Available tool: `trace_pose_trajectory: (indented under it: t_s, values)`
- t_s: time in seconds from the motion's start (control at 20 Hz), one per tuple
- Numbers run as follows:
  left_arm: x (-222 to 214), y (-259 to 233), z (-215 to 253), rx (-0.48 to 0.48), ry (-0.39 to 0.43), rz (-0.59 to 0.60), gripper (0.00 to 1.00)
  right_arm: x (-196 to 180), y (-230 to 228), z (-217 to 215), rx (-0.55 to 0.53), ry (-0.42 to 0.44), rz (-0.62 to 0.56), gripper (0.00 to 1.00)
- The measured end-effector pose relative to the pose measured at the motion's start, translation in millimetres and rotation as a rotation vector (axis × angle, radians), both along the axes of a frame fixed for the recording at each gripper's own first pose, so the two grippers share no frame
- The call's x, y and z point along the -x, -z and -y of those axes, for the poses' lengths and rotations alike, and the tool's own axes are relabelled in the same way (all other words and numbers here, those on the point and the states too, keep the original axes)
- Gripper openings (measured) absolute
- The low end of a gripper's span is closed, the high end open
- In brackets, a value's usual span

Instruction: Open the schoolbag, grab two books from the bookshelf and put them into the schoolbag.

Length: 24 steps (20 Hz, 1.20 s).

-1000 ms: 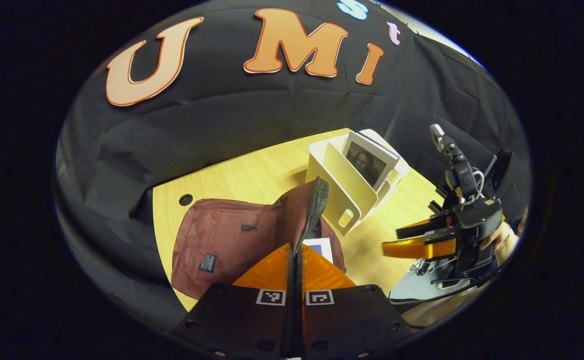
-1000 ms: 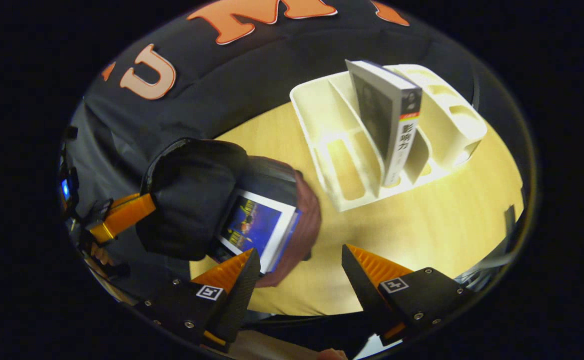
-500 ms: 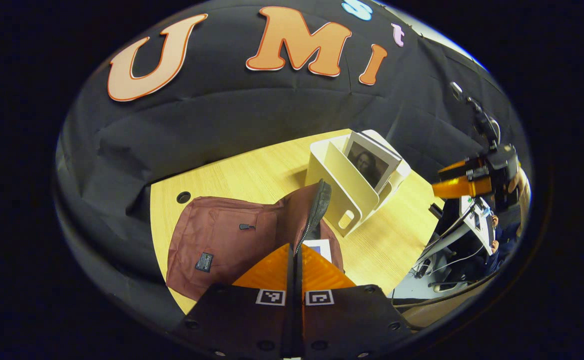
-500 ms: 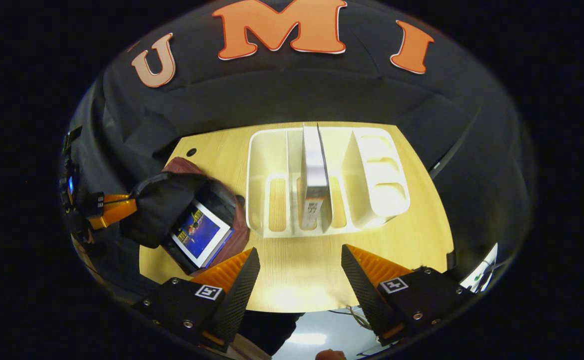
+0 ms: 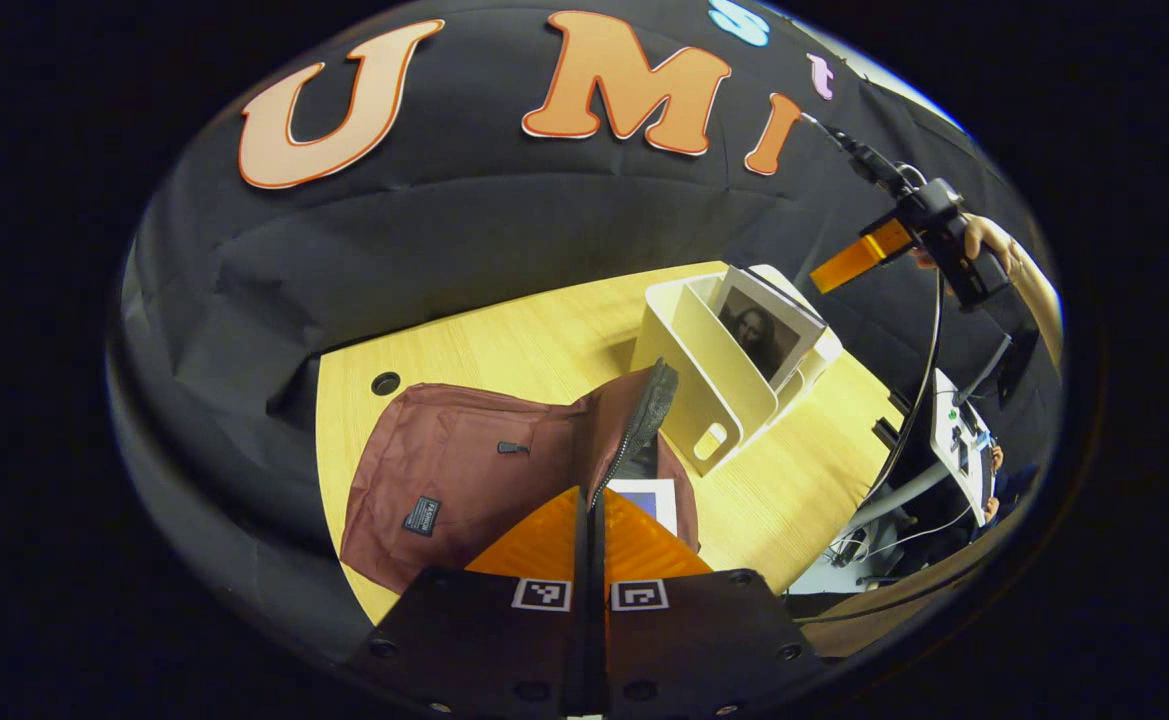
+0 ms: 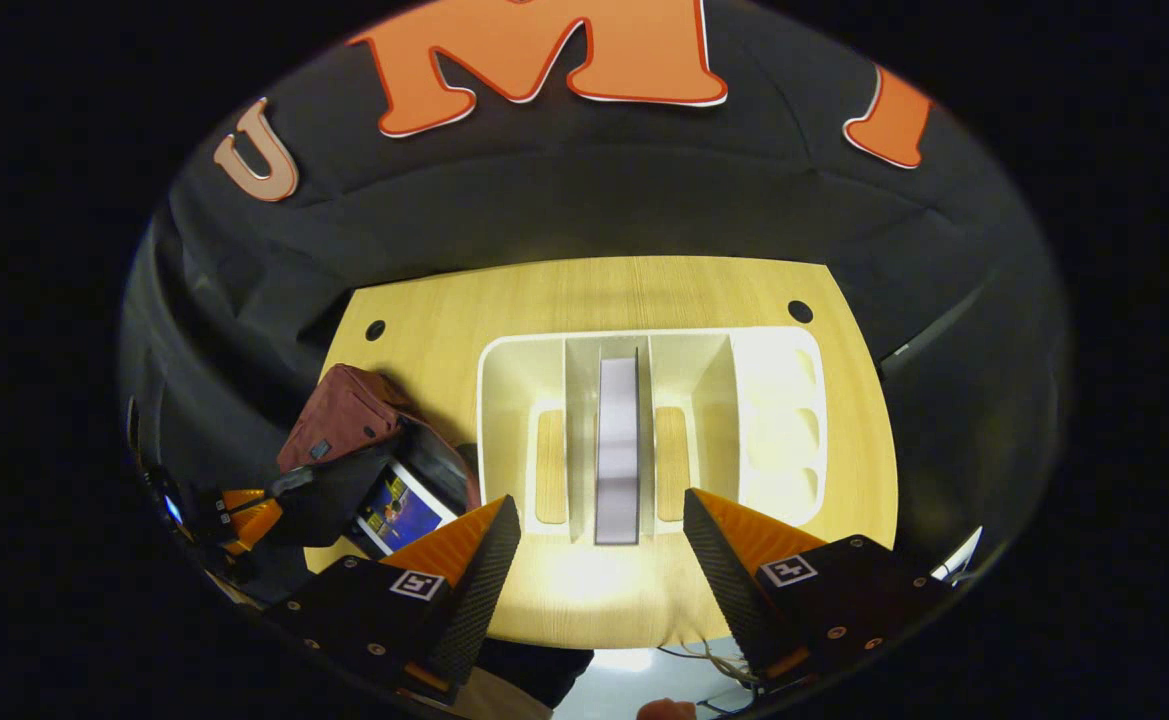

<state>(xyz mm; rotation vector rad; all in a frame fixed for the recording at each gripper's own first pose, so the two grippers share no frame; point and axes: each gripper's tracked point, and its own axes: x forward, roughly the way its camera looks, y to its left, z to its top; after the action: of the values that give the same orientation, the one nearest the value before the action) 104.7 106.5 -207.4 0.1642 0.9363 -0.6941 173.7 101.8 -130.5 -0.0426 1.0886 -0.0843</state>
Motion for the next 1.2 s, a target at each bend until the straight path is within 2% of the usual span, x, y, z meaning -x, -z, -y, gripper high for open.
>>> trace_pose_trajectory:
  t_s: [0.3,0.55,0.65,0.7,0.75,0.8,0.85,0.95,1.0,1.2]
  values:
    - [-2,5,2,-0.015,-0.018,-0.018,0.01,-35,55,17,0.047,0.024,-0.166,0.99]
    - [1,6,0,-0.019,-0.038,-0.027,0.00,-45,78,15,0.043,0.030,-0.227,0.98]
    - [3,9,-4,-0.021,-0.044,-0.029,0.01,-45,85,16,0.054,0.027,-0.243,0.92]
    - [4,9,-5,-0.023,-0.045,-0.030,0.01,-44,87,17,0.063,0.028,-0.252,0.82]
    - [4,9,-4,-0.023,-0.046,-0.029,0.01,-43,91,17,0.069,0.029,-0.263,0.86]
    - [5,10,-4,-0.022,-0.045,-0.029,0.01,-40,91,17,0.078,0.030,-0.271,0.61]
    - [5,10,-4,-0.022,-0.045,-0.031,0.01,-40,91,18,0.071,0.035,-0.270,0.52]
    - [7,12,-3,-0.021,-0.045,-0.037,0.01,-41,95,17,0.077,0.032,-0.268,0.29]
    - [8,13,-4,-0.023,-0.043,-0.041,0.01,-39,93,17,0.079,0.036,-0.270,0.37]
    - [11,15,-4,-0.024,-0.029,-0.045,0.01,-36,78,5,0.028,0.052,-0.243,0.37]
